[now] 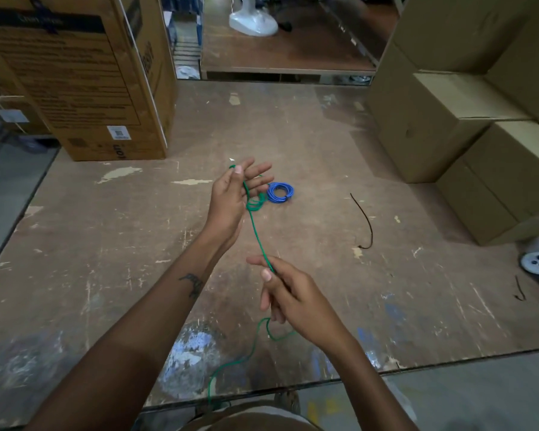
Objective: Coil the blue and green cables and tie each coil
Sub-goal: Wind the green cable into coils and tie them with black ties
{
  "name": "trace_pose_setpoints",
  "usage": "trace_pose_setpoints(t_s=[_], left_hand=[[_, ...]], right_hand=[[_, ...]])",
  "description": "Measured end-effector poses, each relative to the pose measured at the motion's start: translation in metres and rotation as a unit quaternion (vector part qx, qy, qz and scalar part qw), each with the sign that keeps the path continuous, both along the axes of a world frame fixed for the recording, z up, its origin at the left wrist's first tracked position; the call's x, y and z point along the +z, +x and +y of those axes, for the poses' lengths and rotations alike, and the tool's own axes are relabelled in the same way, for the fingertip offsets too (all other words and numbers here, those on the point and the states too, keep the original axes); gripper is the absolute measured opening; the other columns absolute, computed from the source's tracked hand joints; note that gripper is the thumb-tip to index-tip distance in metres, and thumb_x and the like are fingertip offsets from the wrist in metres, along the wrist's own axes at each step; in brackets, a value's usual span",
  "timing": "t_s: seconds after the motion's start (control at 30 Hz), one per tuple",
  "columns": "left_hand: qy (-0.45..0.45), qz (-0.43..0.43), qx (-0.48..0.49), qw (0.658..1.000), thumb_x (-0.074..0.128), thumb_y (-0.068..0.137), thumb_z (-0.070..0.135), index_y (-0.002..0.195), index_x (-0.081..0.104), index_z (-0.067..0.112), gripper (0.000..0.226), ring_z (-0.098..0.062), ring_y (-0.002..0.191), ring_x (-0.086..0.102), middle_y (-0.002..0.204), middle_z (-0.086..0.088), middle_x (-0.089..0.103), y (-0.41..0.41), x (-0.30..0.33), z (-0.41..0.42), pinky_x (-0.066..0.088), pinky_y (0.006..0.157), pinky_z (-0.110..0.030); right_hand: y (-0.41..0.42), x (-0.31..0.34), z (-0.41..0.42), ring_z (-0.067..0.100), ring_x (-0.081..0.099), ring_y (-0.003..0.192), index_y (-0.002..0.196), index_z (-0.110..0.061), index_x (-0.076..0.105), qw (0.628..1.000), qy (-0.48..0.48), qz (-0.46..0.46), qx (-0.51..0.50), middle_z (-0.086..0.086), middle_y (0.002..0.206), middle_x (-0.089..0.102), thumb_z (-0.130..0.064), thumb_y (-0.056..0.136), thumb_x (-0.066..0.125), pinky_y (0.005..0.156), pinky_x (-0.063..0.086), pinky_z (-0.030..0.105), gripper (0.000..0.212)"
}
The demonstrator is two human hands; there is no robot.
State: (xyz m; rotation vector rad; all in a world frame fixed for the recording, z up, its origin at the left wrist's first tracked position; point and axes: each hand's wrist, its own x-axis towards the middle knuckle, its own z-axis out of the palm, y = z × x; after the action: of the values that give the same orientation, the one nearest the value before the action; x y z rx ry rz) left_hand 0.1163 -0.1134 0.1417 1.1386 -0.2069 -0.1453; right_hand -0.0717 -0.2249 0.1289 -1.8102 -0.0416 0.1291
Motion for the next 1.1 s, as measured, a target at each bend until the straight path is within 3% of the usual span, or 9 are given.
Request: trace_pose_setpoints(t_s=[0.17, 0.27, 0.33, 0.43, 0.57, 0.67, 0.8, 0.9, 1.1], left_hand=[[0.217, -0.077, -0.004, 0.973, 0.033, 0.116, 0.025, 0.141, 0.055, 0.002, 0.040, -0.020, 0.112, 0.075, 0.125, -0.014, 0.074, -0.022, -0.022, -0.007, 0.060, 0.096, -0.034], [0.342, -0.141, -0.081, 0.925, 0.040, 0.114, 0.031, 0.121, 0.068, 0.016, 0.033, -0.017, 0.087, 0.076, 0.099, 0.001, 0.081, -0.036, -0.027, 0.002, 0.060, 0.084, -0.036], [0.320, -0.121, -0.165, 0.925, 0.039, 0.115, 0.026, 0.119, 0.072, 0.027, 0.033, -0.020, 0.067, 0.068, 0.086, -0.003, 0.078, -0.048, -0.021, 0.008, 0.053, 0.069, -0.032], [0.238, -0.105, -0.229, 0.938, 0.033, 0.116, 0.023, 0.099, 0.078, 0.041, 0.051, -0.025, 0.060, 0.047, 0.086, -0.037, 0.062, -0.066, -0.010, 0.012, 0.039, 0.060, -0.036], [0.167, -0.089, -0.291, 0.938, 0.032, 0.114, 0.024, 0.124, 0.074, 0.007, 0.046, -0.017, 0.056, 0.024, 0.064, -0.002, 0.029, -0.081, -0.001, 0.016, 0.024, 0.054, -0.026], [0.116, -0.084, -0.306, 0.941, 0.033, 0.111, 0.024, 0.117, 0.075, 0.004, 0.048, -0.012, 0.056, 0.020, 0.065, 0.002, 0.025, -0.089, 0.012, 0.020, 0.022, 0.053, -0.022], [0.031, -0.083, -0.292, 0.952, 0.035, 0.110, 0.026, 0.109, 0.073, 0.005, 0.043, -0.010, 0.054, 0.022, 0.066, -0.003, 0.021, -0.092, 0.038, 0.024, 0.023, 0.053, -0.021], [-0.047, -0.037, -0.261, 0.963, 0.034, 0.110, 0.025, 0.116, 0.068, 0.000, 0.042, -0.007, 0.050, 0.028, 0.064, 0.006, 0.030, -0.083, 0.050, 0.023, 0.025, 0.053, -0.023], [0.061, -0.084, -0.005, 0.995, 0.029, 0.117, 0.024, 0.138, 0.060, -0.001, 0.045, -0.012, 0.059, 0.057, 0.074, 0.007, 0.063, -0.042, 0.032, 0.008, 0.045, 0.062, -0.023]], right_hand=[[-0.008, 0.050, -0.018, 0.016, 0.047, 0.042, 0.141, -0.016, 0.059, 0.995, 0.091, 0.007, 0.046, -0.002, 0.068, 0.058, -0.019, 0.113, 0.045, 0.058, 0.056, 0.042, 0.031], [-0.001, 0.082, -0.035, 0.013, 0.043, 0.036, 0.117, -0.016, 0.068, 0.989, 0.136, -0.050, -0.012, -0.006, 0.064, 0.052, -0.023, 0.110, 0.050, 0.045, 0.052, 0.028, 0.021], [0.014, 0.097, -0.050, 0.009, 0.036, 0.037, 0.100, -0.022, 0.071, 0.981, 0.124, -0.094, -0.112, -0.007, 0.063, 0.049, -0.025, 0.110, 0.050, 0.038, 0.033, 0.019, 0.024], [0.045, 0.105, -0.069, 0.004, 0.030, 0.046, 0.095, -0.023, 0.072, 0.968, 0.042, -0.126, -0.213, -0.008, 0.066, 0.049, -0.028, 0.113, 0.049, 0.046, 0.025, 0.025, 0.030], [0.084, 0.087, -0.073, 0.001, 0.039, 0.050, 0.094, -0.024, 0.075, 0.947, -0.029, -0.146, -0.286, -0.009, 0.064, 0.052, -0.039, 0.109, 0.053, 0.056, 0.030, 0.027, 0.031], [0.103, 0.059, -0.066, 0.000, 0.044, 0.048, 0.096, -0.026, 0.078, 0.944, -0.029, -0.113, -0.307, -0.010, 0.060, 0.056, -0.044, 0.104, 0.060, 0.056, 0.033, 0.027, 0.027], [0.098, 0.011, -0.046, 0.004, 0.062, 0.064, 0.086, -0.035, 0.080, 0.966, -0.052, -0.056, -0.247, -0.008, 0.068, 0.072, -0.052, 0.095, 0.069, 0.070, 0.053, 0.039, 0.022], [0.072, -0.007, -0.019, -0.003, 0.055, 0.055, 0.079, -0.041, 0.076, 0.987, -0.070, -0.040, -0.138, -0.009, 0.070, 0.069, -0.041, 0.099, 0.061, 0.059, 0.044, 0.028, 0.025], [0.023, 0.006, 0.006, 0.012, 0.045, 0.049, 0.124, -0.032, 0.071, 1.000, -0.020, -0.014, -0.001, -0.001, 0.066, 0.058, -0.027, 0.113, 0.049, 0.052, 0.041, 0.027, 0.025]])
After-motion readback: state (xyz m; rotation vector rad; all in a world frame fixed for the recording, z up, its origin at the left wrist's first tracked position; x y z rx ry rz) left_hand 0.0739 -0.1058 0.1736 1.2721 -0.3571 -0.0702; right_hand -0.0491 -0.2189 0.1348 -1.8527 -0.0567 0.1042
